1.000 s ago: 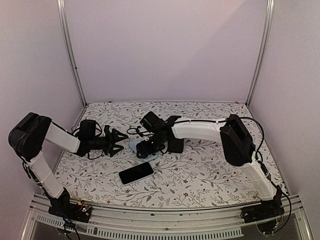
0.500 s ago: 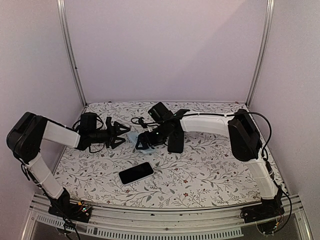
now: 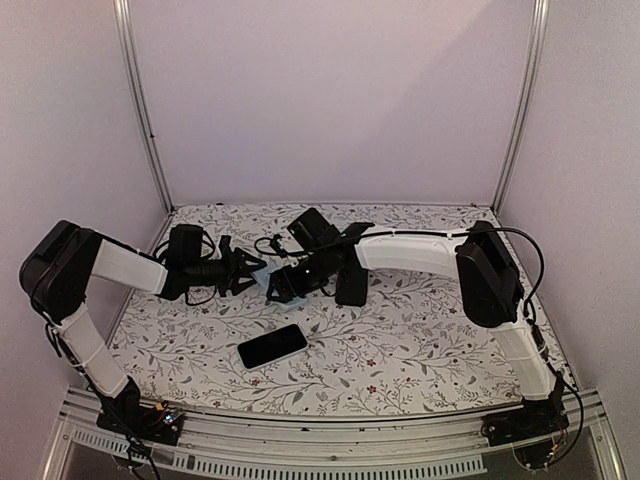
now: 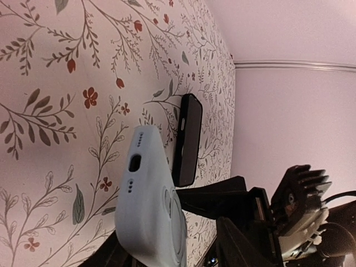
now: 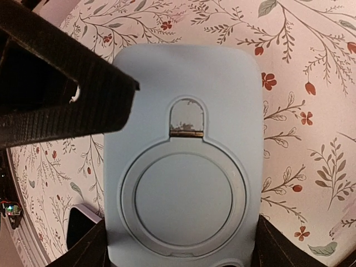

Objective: Take the phone out of the phone case
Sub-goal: Pass from the right arm to the left

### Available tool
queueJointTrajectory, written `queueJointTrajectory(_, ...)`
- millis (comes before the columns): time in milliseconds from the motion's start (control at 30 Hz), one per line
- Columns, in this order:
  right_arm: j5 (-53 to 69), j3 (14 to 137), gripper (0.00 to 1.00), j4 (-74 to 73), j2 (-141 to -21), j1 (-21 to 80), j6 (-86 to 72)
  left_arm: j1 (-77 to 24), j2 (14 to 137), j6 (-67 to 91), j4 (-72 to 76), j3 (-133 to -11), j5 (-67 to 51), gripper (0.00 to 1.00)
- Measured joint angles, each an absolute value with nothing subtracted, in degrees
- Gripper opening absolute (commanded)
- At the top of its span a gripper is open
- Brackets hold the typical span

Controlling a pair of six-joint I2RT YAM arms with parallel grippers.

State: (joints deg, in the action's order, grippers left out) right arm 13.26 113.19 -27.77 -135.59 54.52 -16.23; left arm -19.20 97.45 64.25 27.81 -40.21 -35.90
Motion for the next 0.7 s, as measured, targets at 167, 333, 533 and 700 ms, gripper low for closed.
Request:
queueJointTrajectory(167, 10.5, 113.2, 0.25, -27.8, -135.3, 55.3, -15.2, -19.3, 98.0, 64.9, 27.7, -40.3, -35.4, 0.29)
queueJointTrajectory(333, 9.0, 113.2, 0.32, -27.8, -135.0, 55.5, -14.6, -19.4, 98.3, 65.4, 27.4, -40.3, -34.8, 0.04)
queueJointTrajectory(533, 7.8, 113.2, 0.74, -27.9, -134.7, 55.6, -14.1, -19.5, 98.4, 66.2, 28.5, -40.5, -34.9, 0.0)
queueJointTrajectory(700, 5.1, 113.2, 0.92, -28.3, -134.5, 56.3, -12.7, -19.6, 98.1, 66.1, 27.9, -40.7, -34.7, 0.0)
